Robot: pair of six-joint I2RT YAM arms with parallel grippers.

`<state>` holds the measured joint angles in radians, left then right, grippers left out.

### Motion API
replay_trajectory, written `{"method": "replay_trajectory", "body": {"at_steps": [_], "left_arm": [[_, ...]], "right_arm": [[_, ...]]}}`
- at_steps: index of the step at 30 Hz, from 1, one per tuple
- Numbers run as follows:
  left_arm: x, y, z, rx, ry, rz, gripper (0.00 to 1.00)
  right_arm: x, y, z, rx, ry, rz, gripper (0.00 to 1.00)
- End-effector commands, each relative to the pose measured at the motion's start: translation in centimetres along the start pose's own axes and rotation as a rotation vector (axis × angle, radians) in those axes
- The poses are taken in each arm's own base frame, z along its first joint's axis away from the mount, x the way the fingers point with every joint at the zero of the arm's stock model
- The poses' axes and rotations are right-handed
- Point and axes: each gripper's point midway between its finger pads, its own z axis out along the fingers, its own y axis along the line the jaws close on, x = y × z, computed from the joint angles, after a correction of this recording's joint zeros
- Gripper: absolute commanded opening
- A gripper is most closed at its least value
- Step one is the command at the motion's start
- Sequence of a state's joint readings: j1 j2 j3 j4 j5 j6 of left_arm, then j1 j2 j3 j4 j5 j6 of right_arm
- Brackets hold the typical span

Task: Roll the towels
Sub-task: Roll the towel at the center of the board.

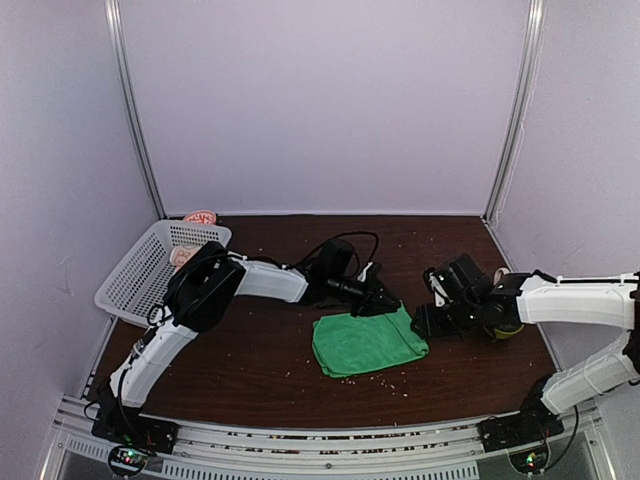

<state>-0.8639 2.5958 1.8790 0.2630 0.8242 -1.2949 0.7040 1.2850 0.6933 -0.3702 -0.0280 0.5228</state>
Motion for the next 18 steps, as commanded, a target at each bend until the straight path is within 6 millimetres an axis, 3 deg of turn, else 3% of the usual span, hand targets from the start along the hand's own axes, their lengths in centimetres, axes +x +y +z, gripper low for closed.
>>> {"method": "replay_trajectory", "body": {"at_steps": [1,8,18], "left_arm": [[-1.0,-1.8,-1.2,0.001,-0.036,0.043,0.19],[-0.9,-2.0,-1.4,-0.009,-0.035,0.032,0.19],[-0.9,-2.2,-1.6,-0.026,-0.034,0.058,0.19]], "right_arm": [[1.4,-0.5,1.2,-0.032,0.041,0.069,0.52],[2.9,-1.5,3.3,-0.052,0.098,0.109,0.47],[4.4,-0.8,4.8,-0.109,0.159,0.101,0.35]]}}
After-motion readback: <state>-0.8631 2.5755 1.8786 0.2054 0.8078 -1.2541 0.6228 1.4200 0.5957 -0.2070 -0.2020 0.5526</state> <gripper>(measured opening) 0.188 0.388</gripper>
